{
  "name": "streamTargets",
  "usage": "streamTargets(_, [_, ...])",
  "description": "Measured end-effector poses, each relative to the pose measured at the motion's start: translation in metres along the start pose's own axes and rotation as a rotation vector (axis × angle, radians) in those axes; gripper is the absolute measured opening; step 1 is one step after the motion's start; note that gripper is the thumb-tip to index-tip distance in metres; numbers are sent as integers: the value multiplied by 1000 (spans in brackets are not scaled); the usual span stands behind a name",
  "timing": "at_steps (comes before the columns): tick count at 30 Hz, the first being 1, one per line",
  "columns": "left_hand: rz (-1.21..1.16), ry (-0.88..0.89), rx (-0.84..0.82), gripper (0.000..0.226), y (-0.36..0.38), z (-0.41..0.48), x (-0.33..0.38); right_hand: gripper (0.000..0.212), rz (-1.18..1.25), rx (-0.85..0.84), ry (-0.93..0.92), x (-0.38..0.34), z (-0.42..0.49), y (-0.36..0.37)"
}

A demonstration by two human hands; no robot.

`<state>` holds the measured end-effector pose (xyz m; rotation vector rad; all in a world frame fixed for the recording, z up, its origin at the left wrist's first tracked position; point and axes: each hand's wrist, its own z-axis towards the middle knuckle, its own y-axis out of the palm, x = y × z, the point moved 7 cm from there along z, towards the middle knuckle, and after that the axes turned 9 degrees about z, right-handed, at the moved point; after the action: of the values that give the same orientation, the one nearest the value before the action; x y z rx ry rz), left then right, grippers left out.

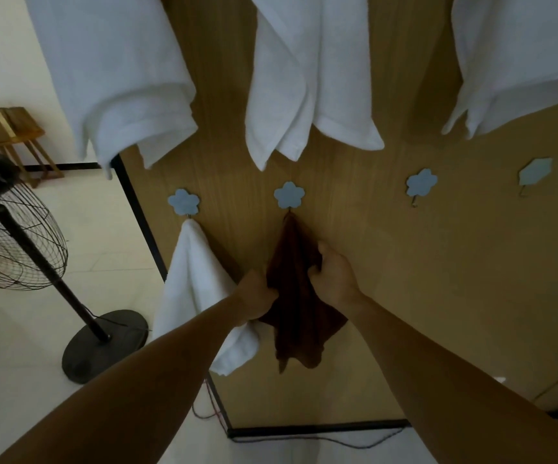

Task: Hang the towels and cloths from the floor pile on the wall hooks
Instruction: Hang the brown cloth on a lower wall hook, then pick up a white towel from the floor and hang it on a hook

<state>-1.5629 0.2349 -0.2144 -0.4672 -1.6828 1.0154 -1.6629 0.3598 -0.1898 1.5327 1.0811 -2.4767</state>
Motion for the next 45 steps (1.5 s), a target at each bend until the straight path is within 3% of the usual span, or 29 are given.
streamTargets(4, [73, -21, 0, 4, -1, 3, 8, 30, 10, -131, 96, 8, 0, 15])
streamTargets(7, [24, -41, 201, 43, -14, 5, 17, 33, 48, -119, 101, 5, 1, 12])
streamTargets(10, [6, -16, 334, 59, -25, 2, 28, 43, 116, -107, 115, 2, -4, 9])
streamTargets(15, [47, 6, 423, 61, -40, -6, 41, 52, 174, -122, 92, -13, -10, -3])
streamTargets(20, [267, 68, 513, 62, -60, -26, 73, 70, 154, -115, 137, -15, -19, -26])
streamTargets(26, [673, 419, 607, 44, -49, -52, 133, 68, 4, -74, 147, -4, -53, -68])
streamTargets(32, [871, 669, 280, 55, 14, -48, 184, 66, -320, 36, 376, 32, -130, -145])
streamTargets(38, [849, 831, -26, 63, 107, -78, 223, 65, -393, 195, 660, 54, -259, -195])
streamTargets(45, [822, 1123, -410, 67, 243, -193, 269, 63, -421, 375, 1014, 65, -469, -225])
